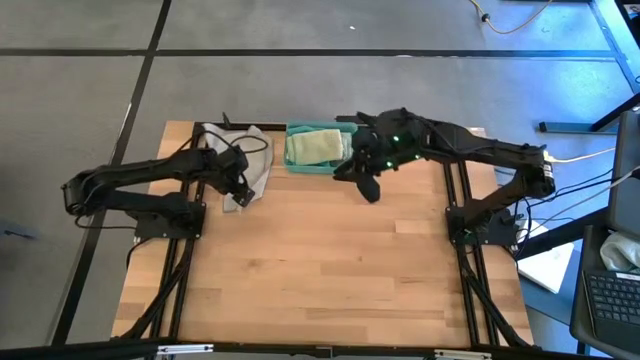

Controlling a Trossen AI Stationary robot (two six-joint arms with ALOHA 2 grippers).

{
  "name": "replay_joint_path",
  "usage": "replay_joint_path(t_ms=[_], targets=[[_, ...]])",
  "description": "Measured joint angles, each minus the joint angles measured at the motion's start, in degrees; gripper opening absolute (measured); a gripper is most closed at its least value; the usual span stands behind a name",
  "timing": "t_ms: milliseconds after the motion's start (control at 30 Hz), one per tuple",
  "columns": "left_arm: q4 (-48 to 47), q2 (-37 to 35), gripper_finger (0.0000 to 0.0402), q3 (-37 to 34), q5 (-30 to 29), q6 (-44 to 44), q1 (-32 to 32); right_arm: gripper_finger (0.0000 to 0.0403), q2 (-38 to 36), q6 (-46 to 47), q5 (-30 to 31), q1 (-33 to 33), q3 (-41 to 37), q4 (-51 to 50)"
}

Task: Fold microfiber towels
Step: Fold the gray towel

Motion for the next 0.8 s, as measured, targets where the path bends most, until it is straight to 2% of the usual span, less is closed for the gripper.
replay_joint_path(t_ms=[167,367,567,800], targets=[[-0.21,5.33,0.0203,0.00,-0.17,-2.33,-0.07,0.0085,-3.07,1.53,5.38,5.53,0.00,-0.26],[-1.48,14.08,0.0204,-0.02,-1.02,-2.92,-0.02,0.0085,-5.50,1.79,9.50,9.00,0.00,-3.26],[3.68,16.94,0.0203,0.00,1.79,-3.24,-1.41,0.0085,-6.01,3.21,10.05,10.69,0.00,-7.24],[3.16,21.98,0.0202,-0.36,1.79,-3.68,-2.85,0.0085,-6.00,3.88,12.64,12.73,-0.02,-8.46]])
